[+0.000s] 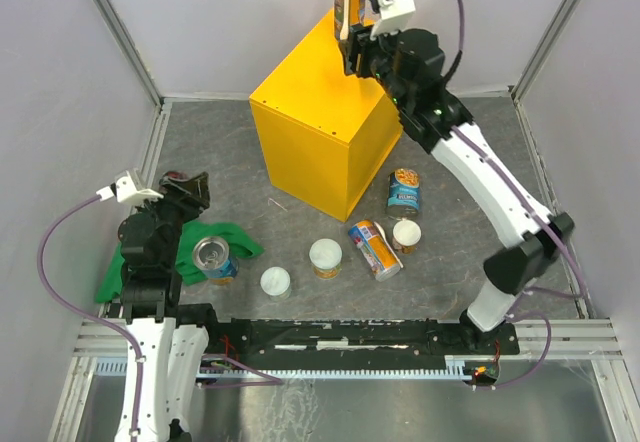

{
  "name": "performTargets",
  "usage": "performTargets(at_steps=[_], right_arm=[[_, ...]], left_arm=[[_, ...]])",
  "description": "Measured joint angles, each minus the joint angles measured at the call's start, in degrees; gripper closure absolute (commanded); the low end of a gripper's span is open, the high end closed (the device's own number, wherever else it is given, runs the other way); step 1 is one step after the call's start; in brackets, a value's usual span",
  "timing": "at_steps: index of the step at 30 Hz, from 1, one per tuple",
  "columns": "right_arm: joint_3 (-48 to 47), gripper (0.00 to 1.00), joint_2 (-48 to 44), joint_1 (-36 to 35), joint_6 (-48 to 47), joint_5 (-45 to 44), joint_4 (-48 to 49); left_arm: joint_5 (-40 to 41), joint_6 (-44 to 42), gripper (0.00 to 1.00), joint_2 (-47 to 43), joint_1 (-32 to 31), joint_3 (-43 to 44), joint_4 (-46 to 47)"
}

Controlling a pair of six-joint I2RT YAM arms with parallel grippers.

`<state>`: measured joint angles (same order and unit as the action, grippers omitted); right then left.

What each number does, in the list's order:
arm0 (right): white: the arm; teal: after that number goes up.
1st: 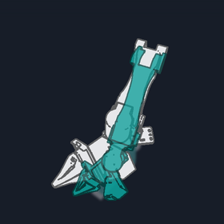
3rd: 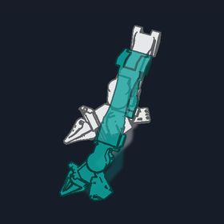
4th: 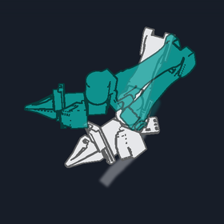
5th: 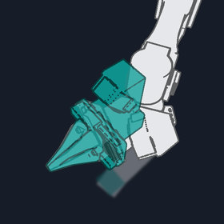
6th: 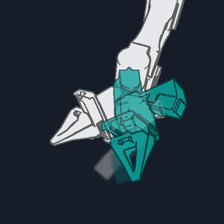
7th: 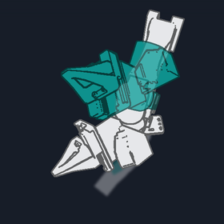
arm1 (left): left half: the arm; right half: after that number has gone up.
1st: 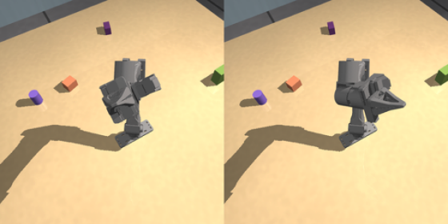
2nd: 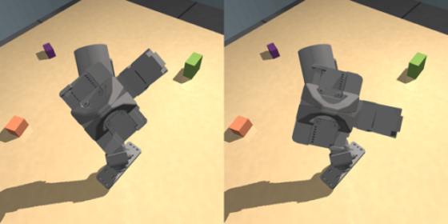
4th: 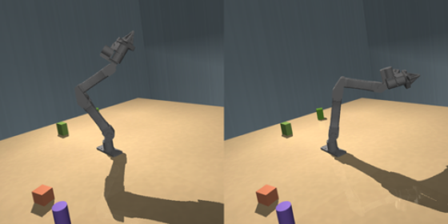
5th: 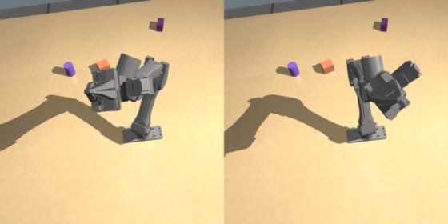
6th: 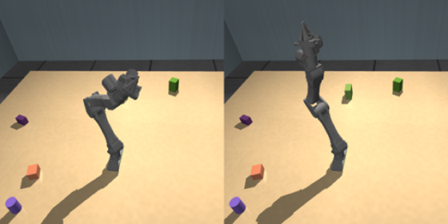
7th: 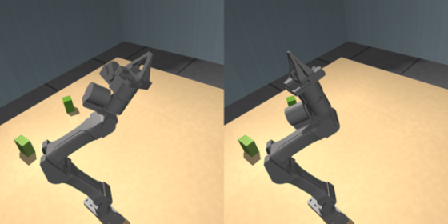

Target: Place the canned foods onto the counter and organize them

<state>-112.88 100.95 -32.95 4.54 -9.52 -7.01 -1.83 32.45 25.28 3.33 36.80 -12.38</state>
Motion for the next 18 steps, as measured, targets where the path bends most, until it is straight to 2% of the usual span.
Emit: performTargets(at_steps=[5, 11, 18], right_arm=[[9.5, 0.28, -11.6, -0.2, 0.5, -2.6, -2.1], [19.8, 0.26, -22.5, -0.9, 1.7, -4.7, -6.3], [29.0, 0.26, -30.0, -2.2, 4.3, -4.6, -15.1]], left_arm=[[-0.3, 3.5, 0.34, -1.0, 0.0, 0.0, -1.2], [-1.6, 7.4, 0.34, -0.5, 0.0, 0.0, -1.3], [-1.5, 8.7, 0.33, 0.5, 0.0, 0.0, -3.2]])
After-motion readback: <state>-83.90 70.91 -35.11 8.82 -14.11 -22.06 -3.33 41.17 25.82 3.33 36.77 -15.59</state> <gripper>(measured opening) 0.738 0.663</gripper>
